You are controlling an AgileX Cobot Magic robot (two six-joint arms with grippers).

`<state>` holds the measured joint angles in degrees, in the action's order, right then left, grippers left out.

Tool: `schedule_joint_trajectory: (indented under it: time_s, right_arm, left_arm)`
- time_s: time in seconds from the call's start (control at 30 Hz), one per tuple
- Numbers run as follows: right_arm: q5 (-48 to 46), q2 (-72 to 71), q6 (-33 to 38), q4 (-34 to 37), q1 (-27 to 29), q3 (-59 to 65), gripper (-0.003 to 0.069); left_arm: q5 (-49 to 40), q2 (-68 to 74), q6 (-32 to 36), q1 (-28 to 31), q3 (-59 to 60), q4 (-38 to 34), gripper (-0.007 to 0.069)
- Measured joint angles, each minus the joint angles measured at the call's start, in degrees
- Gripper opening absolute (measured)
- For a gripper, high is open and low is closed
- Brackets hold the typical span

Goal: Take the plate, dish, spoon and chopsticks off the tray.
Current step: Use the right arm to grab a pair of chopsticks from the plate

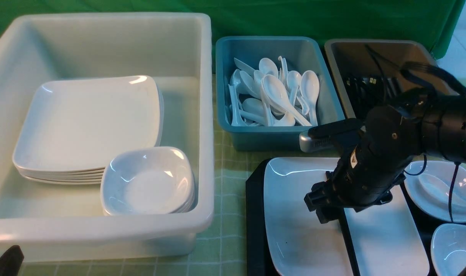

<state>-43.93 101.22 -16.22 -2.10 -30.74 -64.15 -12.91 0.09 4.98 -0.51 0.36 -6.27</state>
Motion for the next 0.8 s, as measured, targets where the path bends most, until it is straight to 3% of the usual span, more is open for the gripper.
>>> schedule_joint_trajectory:
  time_s: [0.4,0.53,0.6,0.67,0.8]
  right_arm:
    - [-1.56,4.63,-0.84,-0.54,0.0,-0.77,0.0495]
    - [-2.22,4.74,-0.78,-0.06,-0.06,-0.89,0.033]
    - [-2.89,4.74,-0.79,-0.06,-0.06,-0.89,0.019]
    - [-3.66,4.74,-0.58,-0.13,-0.06,-0.89,0.0101]
    - [-5.42,4.24,-0.3,-0.62,-0.06,-0.77,0.0099]
  left_arm:
    - [0.0,0.0,-0.05,0.0,0.0,0.0,0.0223]
    - [0.0,-0.11,-0.05,0.0,0.0,0.0,0.0223]
    - [0.0,-0.11,-0.05,0.0,0.0,0.0,0.0223]
    - [0.0,-0.11,-0.05,0.0,0.0,0.0,0.0223]
    - [0.0,-0.11,-0.05,0.0,0.0,0.0,0.0223]
